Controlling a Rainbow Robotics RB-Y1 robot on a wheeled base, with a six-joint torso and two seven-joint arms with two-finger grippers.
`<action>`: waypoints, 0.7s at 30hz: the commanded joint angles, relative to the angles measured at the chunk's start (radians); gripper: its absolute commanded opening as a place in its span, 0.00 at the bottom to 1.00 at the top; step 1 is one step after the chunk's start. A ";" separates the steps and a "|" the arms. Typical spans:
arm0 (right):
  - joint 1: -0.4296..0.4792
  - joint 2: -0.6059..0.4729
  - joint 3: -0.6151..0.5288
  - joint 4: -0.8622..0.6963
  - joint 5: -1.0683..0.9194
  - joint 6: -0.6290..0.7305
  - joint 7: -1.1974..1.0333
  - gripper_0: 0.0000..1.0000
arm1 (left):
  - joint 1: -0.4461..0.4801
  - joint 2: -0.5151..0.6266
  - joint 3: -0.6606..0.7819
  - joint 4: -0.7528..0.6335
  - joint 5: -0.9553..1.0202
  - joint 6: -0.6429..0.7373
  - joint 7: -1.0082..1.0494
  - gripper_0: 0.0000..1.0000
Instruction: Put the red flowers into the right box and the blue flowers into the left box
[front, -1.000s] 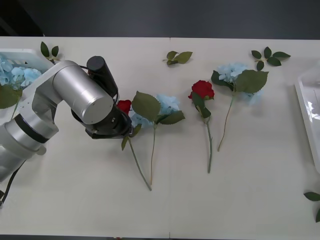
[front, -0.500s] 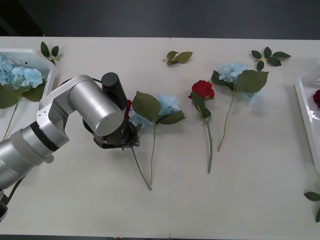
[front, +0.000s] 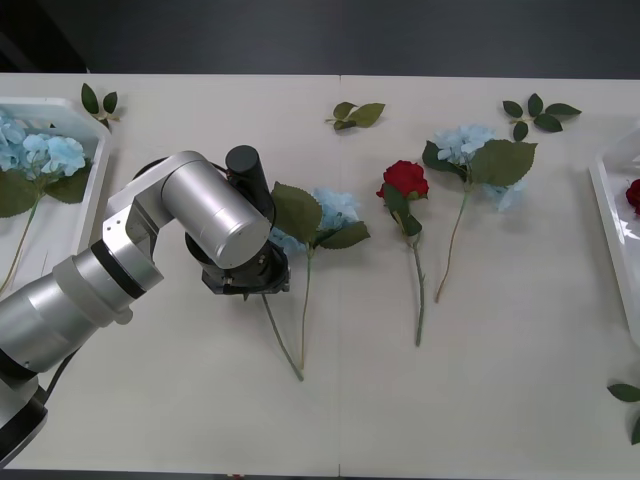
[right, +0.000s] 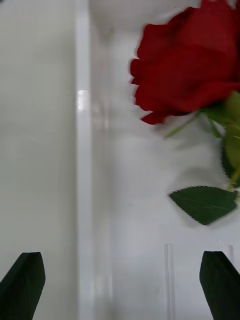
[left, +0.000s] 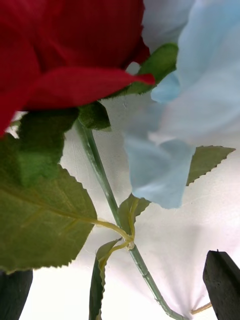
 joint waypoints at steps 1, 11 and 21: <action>-0.048 -0.084 -0.002 -0.153 0.212 0.029 -0.392 0.90 | -0.034 0.001 -0.028 -0.002 -0.018 -0.019 0.026 0.97; -0.269 -0.010 -0.007 -0.277 0.624 0.394 -0.906 0.90 | -0.034 0.000 -0.050 0.021 -0.017 -0.036 0.026 0.92; -0.473 0.192 -0.007 -0.279 0.928 0.748 -1.217 0.90 | -0.034 -0.005 -0.059 0.047 -0.017 -0.059 0.023 0.75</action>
